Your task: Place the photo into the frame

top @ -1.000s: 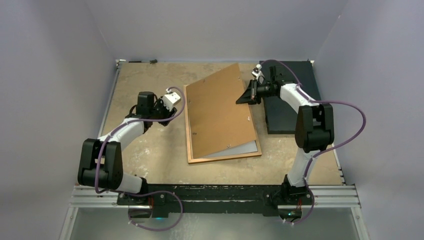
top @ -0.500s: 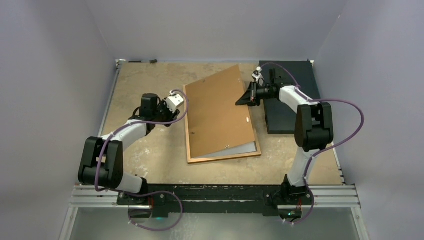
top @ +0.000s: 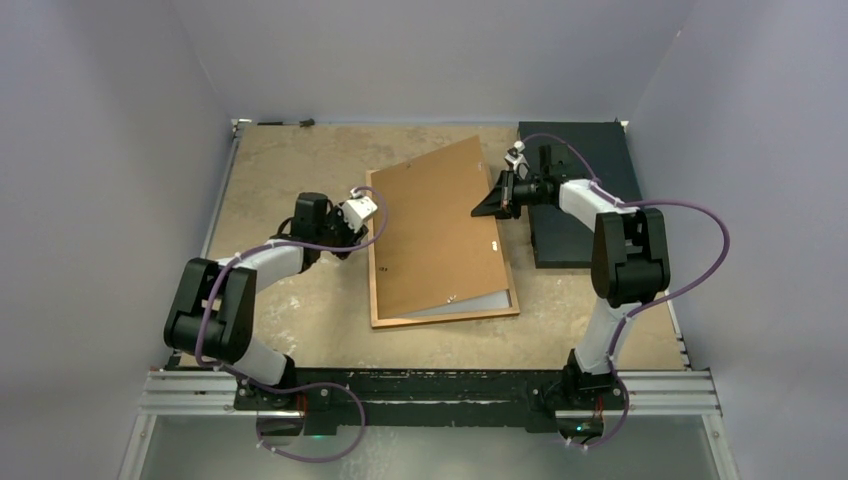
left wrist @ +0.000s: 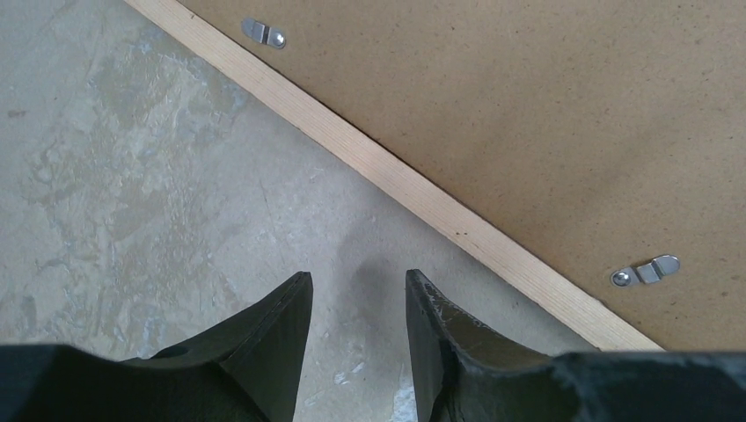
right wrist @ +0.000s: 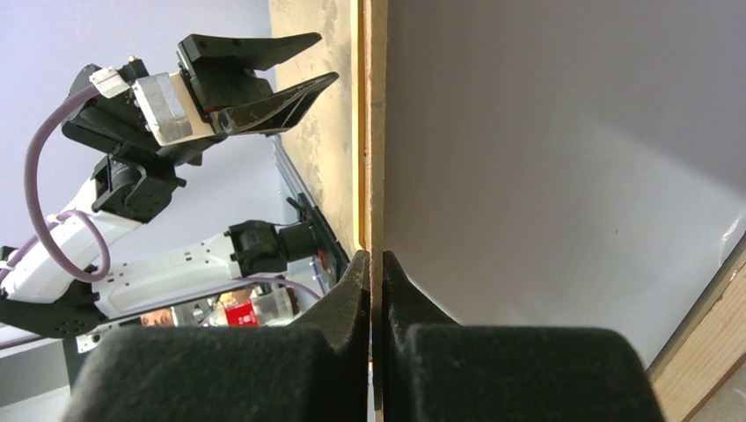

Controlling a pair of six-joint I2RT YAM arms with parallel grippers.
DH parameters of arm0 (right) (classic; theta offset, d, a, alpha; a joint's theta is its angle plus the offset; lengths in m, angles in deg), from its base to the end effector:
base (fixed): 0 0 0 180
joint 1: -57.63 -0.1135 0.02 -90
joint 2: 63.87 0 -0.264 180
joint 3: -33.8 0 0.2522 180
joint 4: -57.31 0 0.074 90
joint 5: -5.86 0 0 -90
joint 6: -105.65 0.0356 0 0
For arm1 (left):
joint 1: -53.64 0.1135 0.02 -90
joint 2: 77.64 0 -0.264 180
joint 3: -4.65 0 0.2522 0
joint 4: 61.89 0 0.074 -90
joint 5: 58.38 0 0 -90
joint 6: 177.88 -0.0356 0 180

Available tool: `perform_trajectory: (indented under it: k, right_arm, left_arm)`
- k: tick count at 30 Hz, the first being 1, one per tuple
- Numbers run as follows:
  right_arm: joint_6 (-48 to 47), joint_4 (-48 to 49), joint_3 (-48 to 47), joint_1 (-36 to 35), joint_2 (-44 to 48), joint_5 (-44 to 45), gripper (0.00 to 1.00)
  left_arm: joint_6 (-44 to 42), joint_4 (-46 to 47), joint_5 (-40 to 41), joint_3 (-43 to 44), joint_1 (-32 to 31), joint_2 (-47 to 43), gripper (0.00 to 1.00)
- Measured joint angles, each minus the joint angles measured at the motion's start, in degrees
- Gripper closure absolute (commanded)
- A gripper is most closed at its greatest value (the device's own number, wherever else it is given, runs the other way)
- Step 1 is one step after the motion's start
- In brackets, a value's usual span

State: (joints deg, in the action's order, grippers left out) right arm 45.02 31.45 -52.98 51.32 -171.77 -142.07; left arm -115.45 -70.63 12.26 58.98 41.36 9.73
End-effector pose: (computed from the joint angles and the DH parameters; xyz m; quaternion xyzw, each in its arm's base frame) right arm 0.3940 0.0739 0.2059 -0.0113 0.8330 0.5272 0.1673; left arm 0.2902 -0.0752 0.1680 0.3712 0.8225 -0.0985 0.4195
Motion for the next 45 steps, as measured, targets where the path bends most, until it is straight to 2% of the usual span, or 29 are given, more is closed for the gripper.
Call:
perform_trajectory:
  k: [33, 38, 40, 45]
  right_arm:
    - [1.6, 4.7, 6.0, 0.0, 1.5, -1.2, 0.99]
    - [0.3, 3.4, 5.9, 0.0, 1.5, 1.5, 0.71]
    - [-0.9, 1.9, 5.7, -0.3, 1.4, 4.6, 0.52]
    - [-3.2, -0.9, 5.1, -1.7, 1.4, 11.8, 0.39]
  left_arm:
    - [1.3, 1.9, 1.2, 0.0, -0.6, 1.2, 0.61]
    - [1.3, 2.2, 1.2, 0.0, -0.7, 3.0, 0.61]
    - [1.3, 2.2, 1.2, 0.0, -0.7, 3.0, 0.62]
    - [1.2, 2.1, 1.2, 0.0, -0.9, 2.9, 0.62]
